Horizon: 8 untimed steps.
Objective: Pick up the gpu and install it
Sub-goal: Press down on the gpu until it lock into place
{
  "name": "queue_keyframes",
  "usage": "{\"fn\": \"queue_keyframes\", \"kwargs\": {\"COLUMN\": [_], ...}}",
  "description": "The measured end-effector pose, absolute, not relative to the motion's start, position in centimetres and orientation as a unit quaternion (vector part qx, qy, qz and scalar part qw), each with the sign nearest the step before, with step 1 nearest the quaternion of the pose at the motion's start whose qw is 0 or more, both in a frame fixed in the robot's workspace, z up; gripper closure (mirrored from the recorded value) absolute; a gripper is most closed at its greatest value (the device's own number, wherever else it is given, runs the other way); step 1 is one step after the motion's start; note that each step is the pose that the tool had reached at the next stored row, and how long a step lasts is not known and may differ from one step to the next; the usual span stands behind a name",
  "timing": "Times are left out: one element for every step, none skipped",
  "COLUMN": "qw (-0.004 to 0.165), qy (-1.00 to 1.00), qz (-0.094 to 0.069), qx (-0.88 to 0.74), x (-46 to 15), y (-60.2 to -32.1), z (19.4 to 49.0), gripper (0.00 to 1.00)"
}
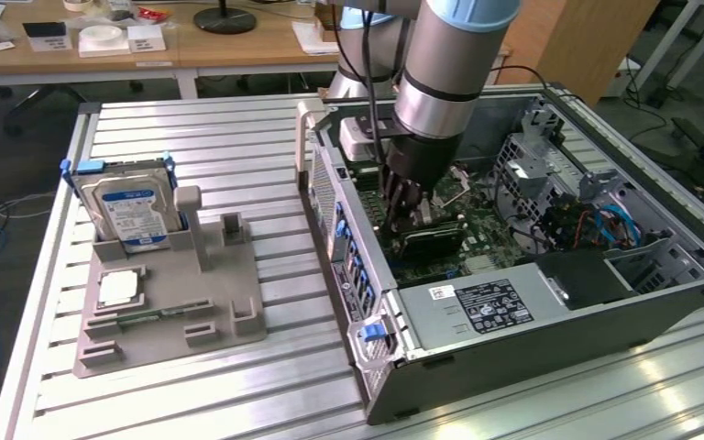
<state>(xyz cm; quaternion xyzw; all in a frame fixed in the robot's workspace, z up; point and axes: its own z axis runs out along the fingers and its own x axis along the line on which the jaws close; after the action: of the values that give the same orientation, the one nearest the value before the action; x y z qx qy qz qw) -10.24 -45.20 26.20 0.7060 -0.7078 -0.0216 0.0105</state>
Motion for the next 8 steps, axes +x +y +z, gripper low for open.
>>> {"fn": "queue_keyframes", "kwargs": {"qw": [0.010, 0.010, 0.010, 0.009, 0.008, 0.009, 0.009, 0.010], "qy": [-0.708, -0.708, -0.708, -0.708, -0.708, -0.708, -0.708, -0.708], "qz": [-0.022, -0.022, -0.022, -0.022, -0.022, -0.022, -0.022, -0.022], "qx": [0.706, 0.706, 0.706, 0.706, 0.706, 0.706, 0.706, 0.706], "x": [-10.2, -10.2, -10.2, -10.2, -10.2, -10.2, -10.2, -10.2], "y": [-45.2, -45.2, -45.2, -45.2, -45.1, -45.2, -45.2, -45.2], "z": [26.1, 26.1, 26.1, 26.1, 26.4, 26.8, 27.3, 27.7], "gripper": [0.89, 0.89, 0.89, 0.89, 0.89, 0.89, 0.89, 0.89]}}
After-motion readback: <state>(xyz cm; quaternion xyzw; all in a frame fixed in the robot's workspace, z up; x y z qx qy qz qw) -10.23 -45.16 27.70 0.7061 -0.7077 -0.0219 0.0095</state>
